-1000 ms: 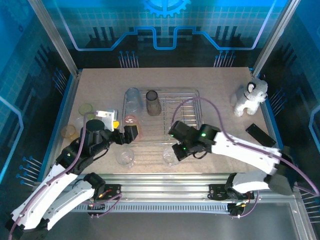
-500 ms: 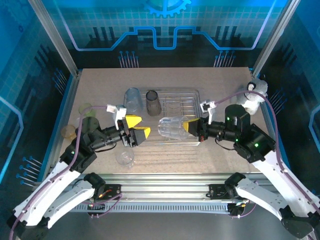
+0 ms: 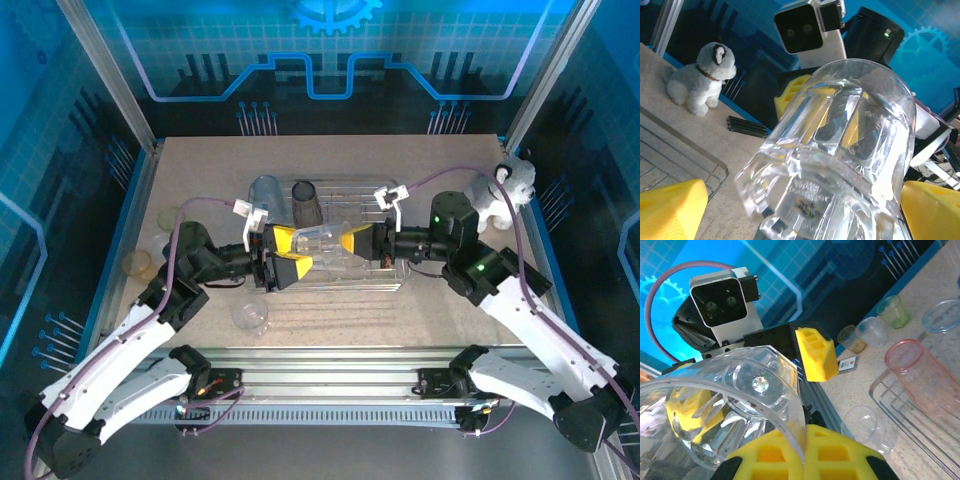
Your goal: Load the cups into the dish rack
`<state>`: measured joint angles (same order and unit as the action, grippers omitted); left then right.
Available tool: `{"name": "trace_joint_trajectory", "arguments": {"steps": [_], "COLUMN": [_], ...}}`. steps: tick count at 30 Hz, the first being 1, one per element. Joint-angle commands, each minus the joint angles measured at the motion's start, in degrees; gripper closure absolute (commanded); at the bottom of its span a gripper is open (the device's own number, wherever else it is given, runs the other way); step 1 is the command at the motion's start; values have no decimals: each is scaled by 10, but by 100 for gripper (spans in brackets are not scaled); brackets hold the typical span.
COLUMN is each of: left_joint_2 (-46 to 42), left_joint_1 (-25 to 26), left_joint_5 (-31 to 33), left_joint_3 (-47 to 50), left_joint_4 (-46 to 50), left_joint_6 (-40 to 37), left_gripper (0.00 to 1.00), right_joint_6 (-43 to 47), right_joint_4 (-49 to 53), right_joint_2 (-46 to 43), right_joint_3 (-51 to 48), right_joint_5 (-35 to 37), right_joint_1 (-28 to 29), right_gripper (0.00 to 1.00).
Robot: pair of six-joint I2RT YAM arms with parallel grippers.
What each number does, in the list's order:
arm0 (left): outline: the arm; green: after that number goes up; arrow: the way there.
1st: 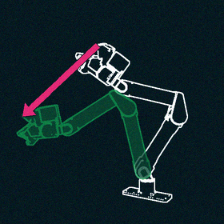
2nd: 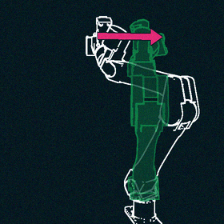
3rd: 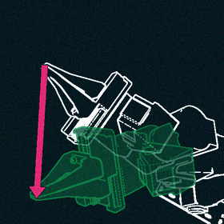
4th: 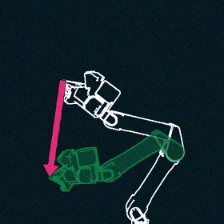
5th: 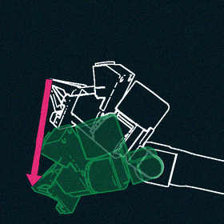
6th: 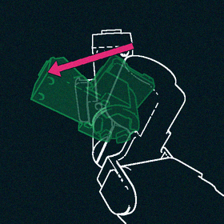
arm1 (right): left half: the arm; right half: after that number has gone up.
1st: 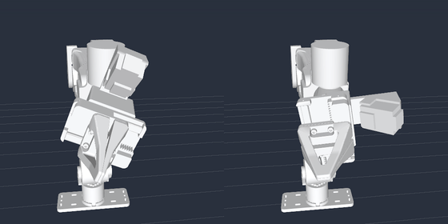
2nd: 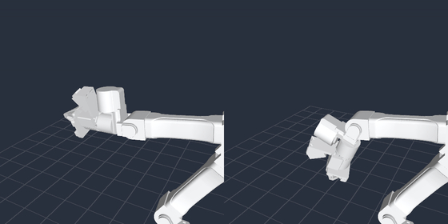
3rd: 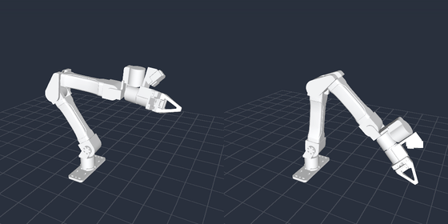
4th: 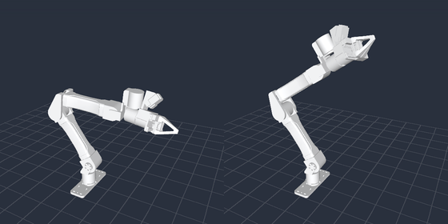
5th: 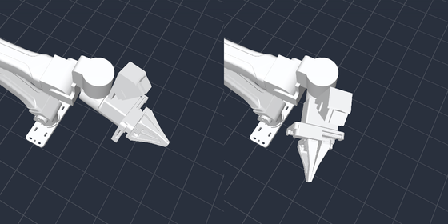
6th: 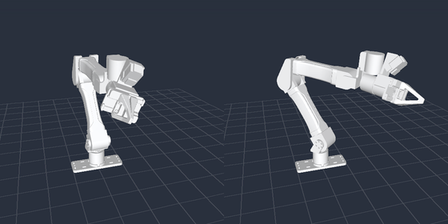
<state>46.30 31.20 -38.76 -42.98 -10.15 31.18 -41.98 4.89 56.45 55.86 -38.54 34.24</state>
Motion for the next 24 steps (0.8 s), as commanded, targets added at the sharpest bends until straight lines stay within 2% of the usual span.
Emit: {"name": "trace_joint_trajectory", "arguments": {"steps": [1, 3, 8, 9, 10, 11, 13, 14, 15, 17, 19, 22, 24], "left_joint_2": [14, 22, 35, 35, 34, 33, 29, 27, 24, 19, 23, 53, 87], "left_joint_1": [0, -1, 1, 2, 2, 1, 3, 2, 3, 2, 3, 3, 3], "left_joint_5": [-19, -34, -50, -51, -49, -47, -28, -12, 14, 73, 160, 278, 328], "left_joint_3": [-11, -15, -17, -16, -14, -15, -19, -21, -27, -42, -71, -134, -179], "left_joint_4": [-30, -36, -43, -43, -42, -39, -18, -3, 22, 80, 168, 310, 388], "left_joint_6": [14, 19, 28, 27, 27, 25, 14, 8, -1, -21, -43, -70, -82], "left_gripper": [1, 6, 27, 34, 43, 50, 67, 70, 75, 79, 80, 85, 87], "right_joint_6": [-19, -20, -22, -22, -20, -14, 9, 19, 32, 60, 84, 105, 117], "right_joint_4": [-76, -76, -73, -71, -63, -49, -7, 24, 67, 173, 273, 345, 355], "right_joint_2": [8, 16, 30, 31, 33, 33, 31, 30, 27, 22, 13, -17, -56], "right_joint_3": [5, 7, 7, 7, 9, 12, 21, 26, 32, 49, 60, 49, 25], "right_joint_5": [-47, -48, -42, -40, -35, -26, -2, 20, 50, 138, 242, 354, 405], "right_joint_1": [16, 16, 13, 12, 10, 9, 5, 2, -5, -20, -36, -57, -70], "right_gripper": [100, 100, 100, 96, 79, 68, 54, 47, 43, 41, 39, 39, 39]}}
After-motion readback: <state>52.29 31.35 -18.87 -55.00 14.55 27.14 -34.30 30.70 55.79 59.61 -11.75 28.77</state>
